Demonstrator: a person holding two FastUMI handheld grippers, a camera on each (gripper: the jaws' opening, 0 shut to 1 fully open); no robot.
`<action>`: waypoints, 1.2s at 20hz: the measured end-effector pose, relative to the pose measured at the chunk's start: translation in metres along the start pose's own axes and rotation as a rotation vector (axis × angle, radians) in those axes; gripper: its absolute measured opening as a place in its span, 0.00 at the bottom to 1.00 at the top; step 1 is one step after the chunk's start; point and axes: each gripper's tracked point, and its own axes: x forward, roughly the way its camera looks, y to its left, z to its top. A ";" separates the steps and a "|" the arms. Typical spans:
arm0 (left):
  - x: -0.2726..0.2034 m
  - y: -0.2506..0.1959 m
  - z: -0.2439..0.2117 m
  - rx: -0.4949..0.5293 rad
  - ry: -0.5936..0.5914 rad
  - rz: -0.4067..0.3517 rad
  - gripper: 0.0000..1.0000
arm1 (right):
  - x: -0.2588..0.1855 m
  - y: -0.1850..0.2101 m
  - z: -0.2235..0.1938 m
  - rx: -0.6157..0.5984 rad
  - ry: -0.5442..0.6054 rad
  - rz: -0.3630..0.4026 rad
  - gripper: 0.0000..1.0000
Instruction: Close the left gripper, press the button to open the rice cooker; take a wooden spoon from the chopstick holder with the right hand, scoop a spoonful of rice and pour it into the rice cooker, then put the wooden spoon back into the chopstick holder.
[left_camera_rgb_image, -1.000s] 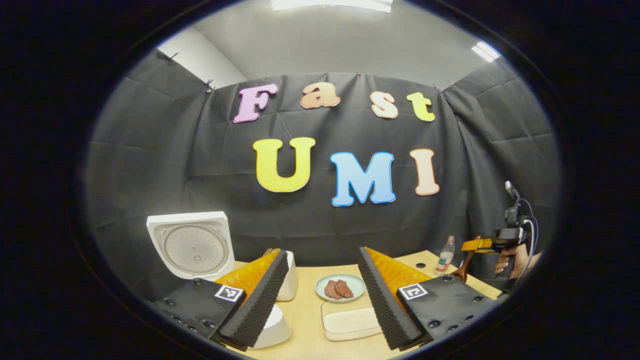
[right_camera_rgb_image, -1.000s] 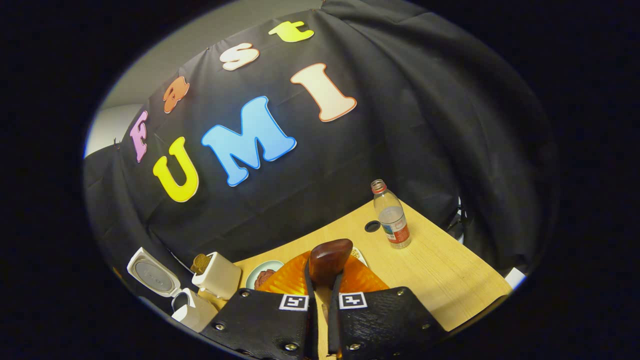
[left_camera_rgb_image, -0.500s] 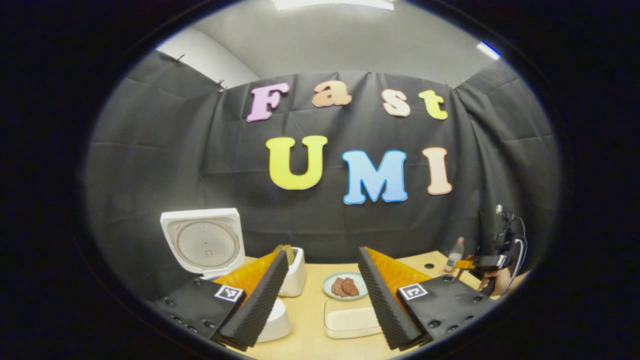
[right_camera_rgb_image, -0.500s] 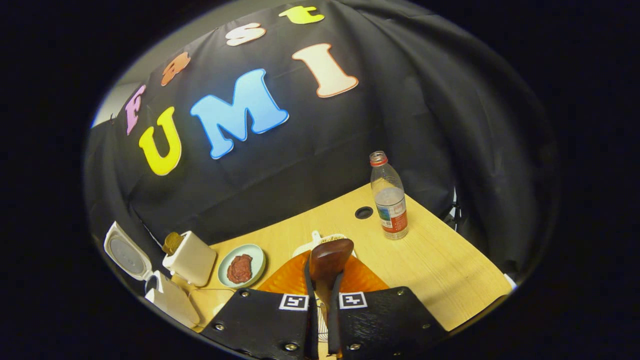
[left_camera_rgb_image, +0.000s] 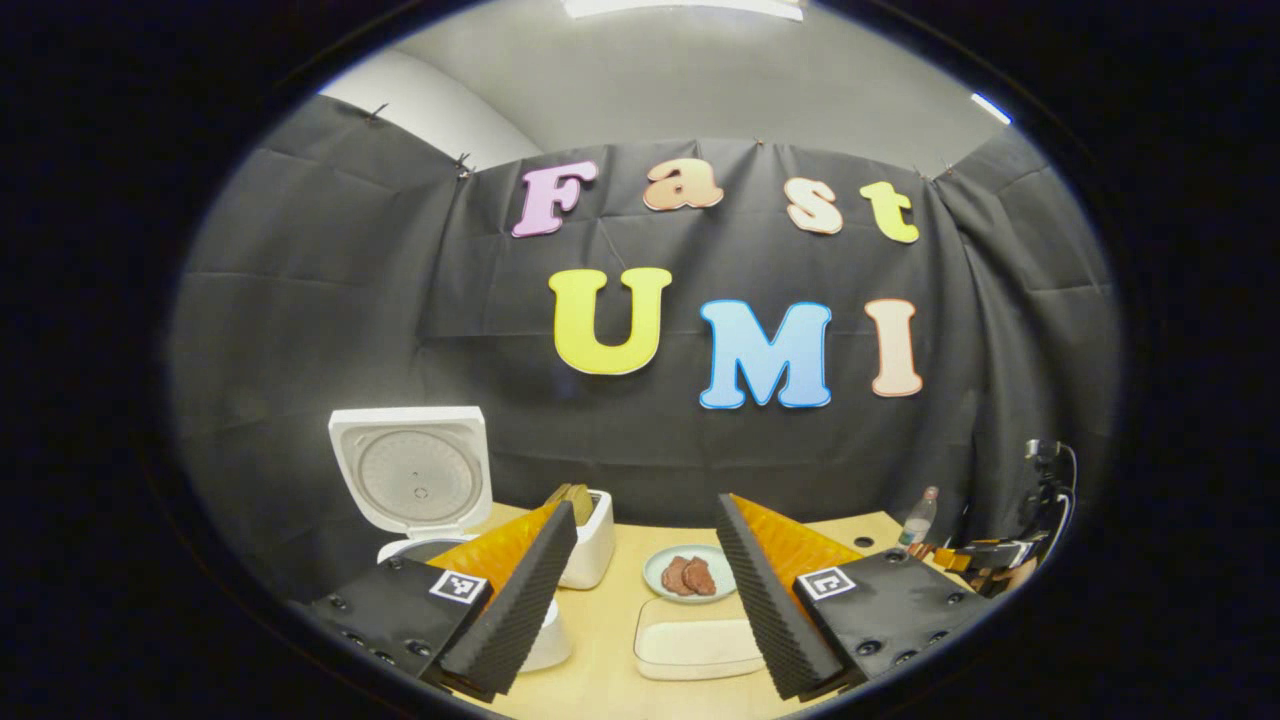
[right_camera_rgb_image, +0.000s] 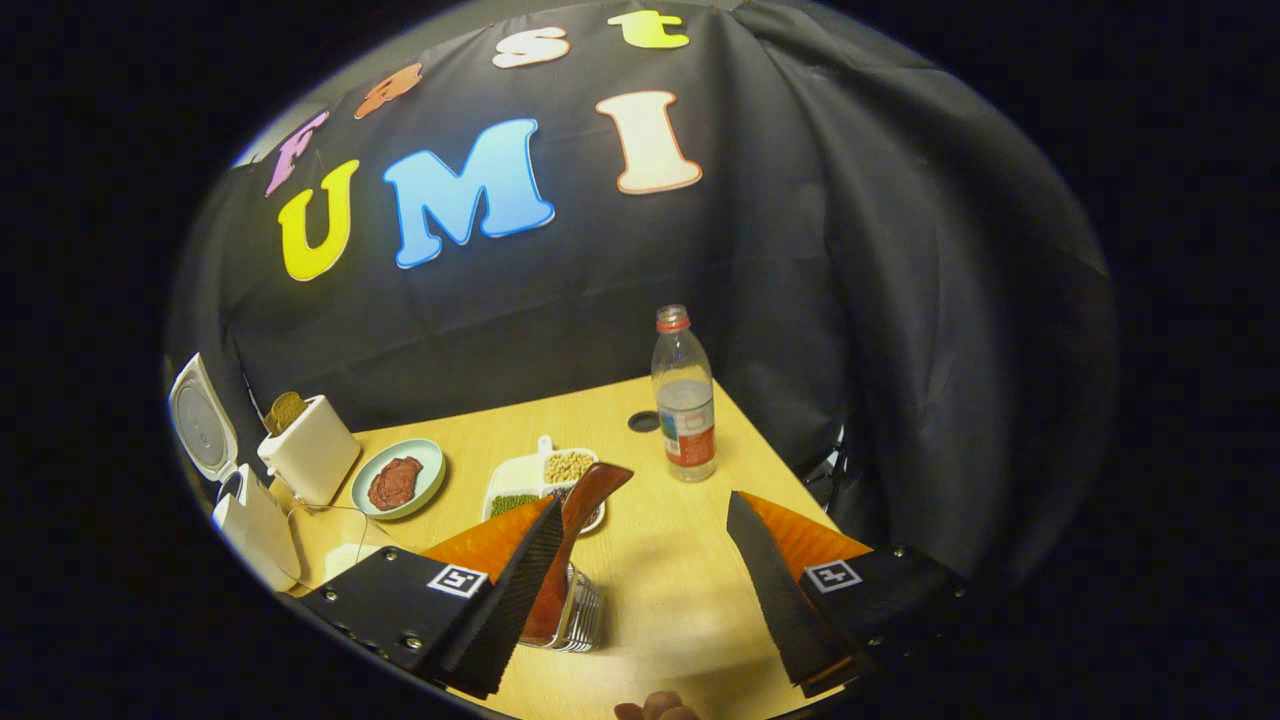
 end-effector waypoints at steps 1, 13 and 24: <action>0.002 0.001 0.001 -0.009 -0.002 0.004 0.99 | -0.006 -0.002 0.012 -0.004 -0.034 0.008 0.99; 0.052 0.088 0.029 0.002 0.000 0.059 0.98 | -0.103 0.054 0.119 -0.075 -0.260 0.069 0.99; 0.107 0.231 0.086 -0.011 -0.047 0.166 0.98 | -0.114 0.158 0.135 -0.116 -0.285 0.152 0.99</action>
